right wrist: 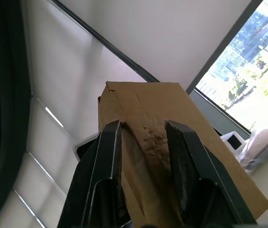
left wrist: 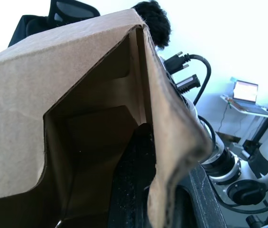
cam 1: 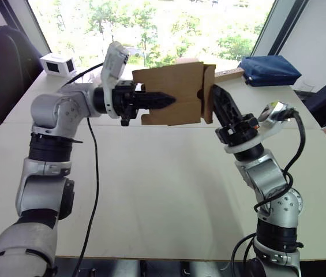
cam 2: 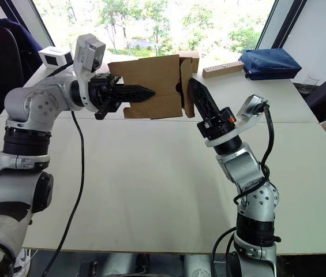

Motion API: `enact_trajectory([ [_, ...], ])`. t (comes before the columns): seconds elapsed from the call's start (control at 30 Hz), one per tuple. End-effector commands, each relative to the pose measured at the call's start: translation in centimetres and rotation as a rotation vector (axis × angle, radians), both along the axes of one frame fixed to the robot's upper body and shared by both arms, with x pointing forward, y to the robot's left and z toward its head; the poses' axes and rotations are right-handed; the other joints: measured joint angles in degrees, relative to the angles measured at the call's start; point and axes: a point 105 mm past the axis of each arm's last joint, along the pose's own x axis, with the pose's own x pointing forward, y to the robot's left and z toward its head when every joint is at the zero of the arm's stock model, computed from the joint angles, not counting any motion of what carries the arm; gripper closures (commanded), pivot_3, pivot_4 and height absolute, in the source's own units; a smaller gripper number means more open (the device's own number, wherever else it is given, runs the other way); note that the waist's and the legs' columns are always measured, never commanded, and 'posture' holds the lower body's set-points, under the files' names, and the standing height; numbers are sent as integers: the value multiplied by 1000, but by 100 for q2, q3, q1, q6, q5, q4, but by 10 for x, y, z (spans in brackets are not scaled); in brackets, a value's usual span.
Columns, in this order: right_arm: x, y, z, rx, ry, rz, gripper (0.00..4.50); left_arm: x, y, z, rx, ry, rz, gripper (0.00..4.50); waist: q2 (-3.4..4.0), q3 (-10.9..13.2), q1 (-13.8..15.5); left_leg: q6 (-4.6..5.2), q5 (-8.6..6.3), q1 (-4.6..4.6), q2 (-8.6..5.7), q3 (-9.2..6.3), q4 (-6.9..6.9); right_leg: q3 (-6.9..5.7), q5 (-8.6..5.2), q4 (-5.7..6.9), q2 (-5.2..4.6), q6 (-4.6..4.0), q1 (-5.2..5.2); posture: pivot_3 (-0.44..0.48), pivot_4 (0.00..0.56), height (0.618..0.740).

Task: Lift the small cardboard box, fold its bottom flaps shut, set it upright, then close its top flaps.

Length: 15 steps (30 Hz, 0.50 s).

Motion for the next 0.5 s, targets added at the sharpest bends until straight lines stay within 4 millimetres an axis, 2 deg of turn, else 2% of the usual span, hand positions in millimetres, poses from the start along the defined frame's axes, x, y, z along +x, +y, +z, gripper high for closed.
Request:
enact_trajectory([
  [0.03,-2,2,11,-10,-49,-31,3061,-4,2,12,-30,-40,-10,4500,0,0,0,0,0,0,0,0,0,0,0,0,0,0,0,0,150,740],
  [0.23,2,5,14,-1,-52,-53,3061,-3,1,12,-35,-42,-9,4500,0,0,-2,0,0,0,0,0,0,0,0,0,1,0,0,0,150,740],
  [0.5,-4,17,21,7,-78,-15,3061,-2,0,12,-41,-45,-1,4500,0,0,0,0,0,0,0,0,0,0,0,0,0,0,0,0,150,740],
])
